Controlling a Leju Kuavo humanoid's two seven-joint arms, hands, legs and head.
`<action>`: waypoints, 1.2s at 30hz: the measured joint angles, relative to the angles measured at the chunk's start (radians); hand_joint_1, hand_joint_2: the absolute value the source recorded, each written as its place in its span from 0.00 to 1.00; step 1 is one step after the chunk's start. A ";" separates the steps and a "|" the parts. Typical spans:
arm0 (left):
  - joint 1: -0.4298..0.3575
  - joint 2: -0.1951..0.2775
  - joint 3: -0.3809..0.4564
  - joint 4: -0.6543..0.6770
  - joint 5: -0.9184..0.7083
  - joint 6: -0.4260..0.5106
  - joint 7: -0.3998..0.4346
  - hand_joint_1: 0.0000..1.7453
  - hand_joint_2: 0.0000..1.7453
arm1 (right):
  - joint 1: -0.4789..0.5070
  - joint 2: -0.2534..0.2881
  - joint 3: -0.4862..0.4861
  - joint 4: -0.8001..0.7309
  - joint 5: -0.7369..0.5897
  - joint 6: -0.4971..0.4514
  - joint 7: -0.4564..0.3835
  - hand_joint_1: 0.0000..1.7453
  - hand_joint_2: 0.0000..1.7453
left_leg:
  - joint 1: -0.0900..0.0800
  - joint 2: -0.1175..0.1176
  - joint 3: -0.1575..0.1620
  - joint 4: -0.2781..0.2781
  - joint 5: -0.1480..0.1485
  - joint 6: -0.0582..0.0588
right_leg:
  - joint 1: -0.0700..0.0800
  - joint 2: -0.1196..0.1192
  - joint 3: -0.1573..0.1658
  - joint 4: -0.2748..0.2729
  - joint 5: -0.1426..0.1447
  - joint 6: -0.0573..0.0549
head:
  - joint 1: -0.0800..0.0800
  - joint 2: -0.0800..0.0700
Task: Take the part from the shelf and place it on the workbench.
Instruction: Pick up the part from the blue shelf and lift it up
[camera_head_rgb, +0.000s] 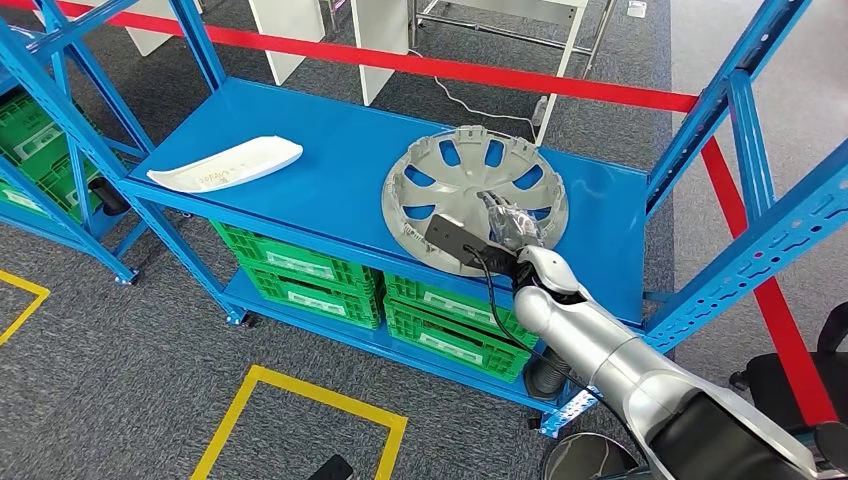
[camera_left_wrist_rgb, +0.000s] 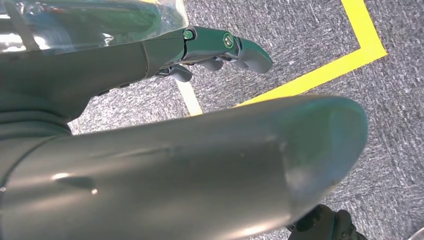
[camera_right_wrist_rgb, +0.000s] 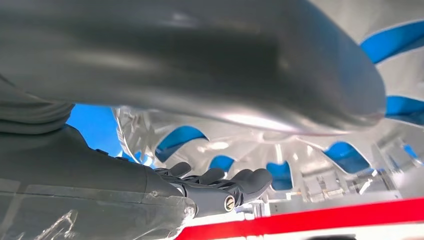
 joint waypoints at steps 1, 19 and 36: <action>0.000 0.000 0.000 0.000 0.000 0.000 0.000 0.00 0.00 | 0.000 0.002 0.001 0.007 -0.004 0.006 0.004 0.00 0.00 | 0.000 0.000 0.000 0.000 0.000 0.000 | 0.000 0.000 0.000 0.000 0.000 0.000 | 0.000 0.000; -0.005 -0.001 0.000 0.000 0.000 0.000 0.010 0.00 0.00 | 0.003 0.057 0.033 0.149 -0.042 0.065 0.014 0.00 0.00 | 0.000 0.000 0.000 0.000 0.000 0.000 | 0.000 0.000 0.000 0.000 0.000 0.000 | 0.000 0.000; -0.007 -0.001 0.000 0.000 0.000 0.002 0.016 0.00 0.00 | -0.027 0.079 0.028 0.203 -0.185 0.103 0.017 0.00 1.00 | 0.000 0.000 0.006 0.000 0.000 0.000 | 0.000 0.000 0.006 -0.001 0.000 0.000 | 0.000 0.000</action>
